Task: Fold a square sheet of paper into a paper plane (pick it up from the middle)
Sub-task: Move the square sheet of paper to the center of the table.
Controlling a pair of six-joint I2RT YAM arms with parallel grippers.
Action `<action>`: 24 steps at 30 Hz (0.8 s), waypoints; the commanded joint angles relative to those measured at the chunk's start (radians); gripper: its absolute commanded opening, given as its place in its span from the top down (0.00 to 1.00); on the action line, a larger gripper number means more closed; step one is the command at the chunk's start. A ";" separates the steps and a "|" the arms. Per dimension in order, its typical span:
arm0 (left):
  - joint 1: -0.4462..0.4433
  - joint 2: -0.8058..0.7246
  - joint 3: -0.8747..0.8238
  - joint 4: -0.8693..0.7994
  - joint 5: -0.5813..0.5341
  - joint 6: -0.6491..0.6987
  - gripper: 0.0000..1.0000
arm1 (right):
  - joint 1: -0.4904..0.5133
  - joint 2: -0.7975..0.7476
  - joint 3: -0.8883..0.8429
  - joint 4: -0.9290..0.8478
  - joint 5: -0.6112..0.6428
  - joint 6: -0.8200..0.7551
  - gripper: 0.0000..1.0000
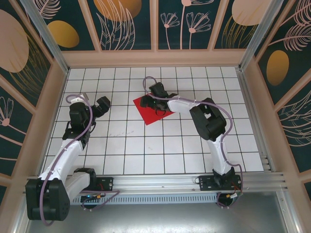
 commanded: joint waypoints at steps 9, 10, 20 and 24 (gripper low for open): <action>0.001 0.044 -0.131 0.100 0.167 -0.082 0.01 | 0.195 -0.250 -0.470 -0.100 0.104 0.248 0.15; -0.001 0.052 -0.137 0.102 0.176 -0.084 0.02 | 0.208 -0.265 -0.482 -0.110 0.104 0.259 0.15; -0.077 0.091 -0.135 0.117 0.165 -0.118 0.01 | 0.179 -0.277 -0.228 -0.229 0.181 0.078 0.15; -0.131 0.141 -0.103 0.104 0.145 -0.130 0.01 | 0.116 -0.228 -0.214 -0.197 0.151 0.064 0.16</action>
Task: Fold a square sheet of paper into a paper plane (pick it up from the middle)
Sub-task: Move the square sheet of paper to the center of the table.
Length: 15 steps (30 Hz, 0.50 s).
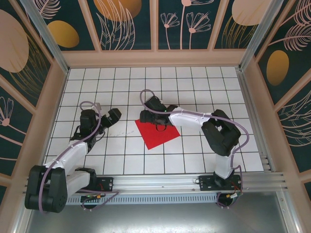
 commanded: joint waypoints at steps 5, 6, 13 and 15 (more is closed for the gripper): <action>-0.068 0.094 0.080 -0.018 -0.023 -0.036 0.01 | -0.090 0.092 0.020 -0.058 -0.016 -0.057 0.16; -0.073 0.103 0.086 -0.015 -0.022 -0.041 0.01 | -0.098 0.094 0.014 -0.066 -0.012 -0.057 0.16; -0.115 0.160 0.103 0.025 -0.014 -0.086 0.01 | -0.126 0.008 -0.162 -0.097 0.052 0.021 0.16; -0.127 0.179 0.114 0.025 -0.008 -0.092 0.01 | -0.132 -0.031 -0.202 -0.115 0.065 0.026 0.17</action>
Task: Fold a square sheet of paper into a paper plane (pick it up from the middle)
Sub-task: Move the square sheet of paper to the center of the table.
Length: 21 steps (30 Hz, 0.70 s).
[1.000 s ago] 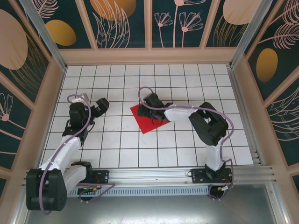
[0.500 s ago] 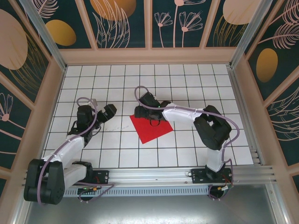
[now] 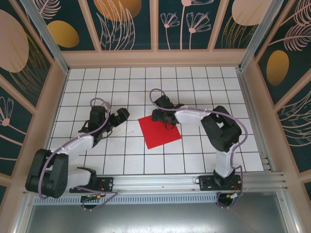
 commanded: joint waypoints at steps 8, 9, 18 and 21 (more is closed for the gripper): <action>-0.041 0.038 0.070 -0.004 0.007 -0.046 0.02 | 0.005 -0.140 0.071 -0.260 0.022 -0.080 0.14; -0.041 0.034 0.069 -0.003 0.008 -0.047 0.01 | 0.011 -0.134 0.081 -0.280 0.014 -0.081 0.10; -0.041 0.047 0.118 -0.085 -0.037 0.025 0.02 | 0.095 -0.081 0.075 -0.312 0.052 -0.045 0.01; -0.041 0.067 0.129 -0.084 -0.031 0.027 0.02 | 0.096 -0.051 0.077 -0.323 0.047 -0.040 0.02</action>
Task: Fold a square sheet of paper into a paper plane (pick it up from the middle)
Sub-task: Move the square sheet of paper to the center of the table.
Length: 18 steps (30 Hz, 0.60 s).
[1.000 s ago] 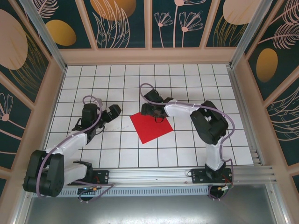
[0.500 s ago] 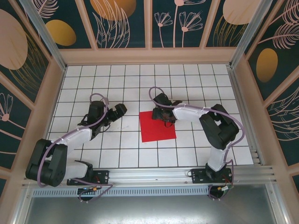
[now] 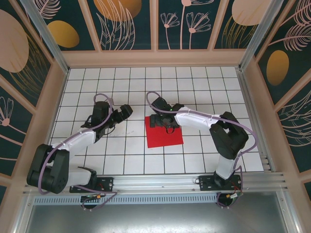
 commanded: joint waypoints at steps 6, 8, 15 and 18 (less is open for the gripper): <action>-0.006 0.061 0.040 -0.016 0.002 0.025 0.02 | -0.002 0.088 0.016 -0.061 -0.003 0.006 0.04; -0.006 0.071 0.044 -0.017 0.003 0.024 0.01 | -0.002 0.101 0.016 -0.056 -0.004 0.004 0.05; -0.006 0.090 0.060 -0.016 0.011 0.022 0.01 | -0.002 0.170 0.027 -0.079 -0.003 -0.006 0.09; -0.006 0.091 0.060 -0.018 0.012 0.022 0.01 | -0.005 0.198 0.011 -0.078 -0.009 -0.005 0.11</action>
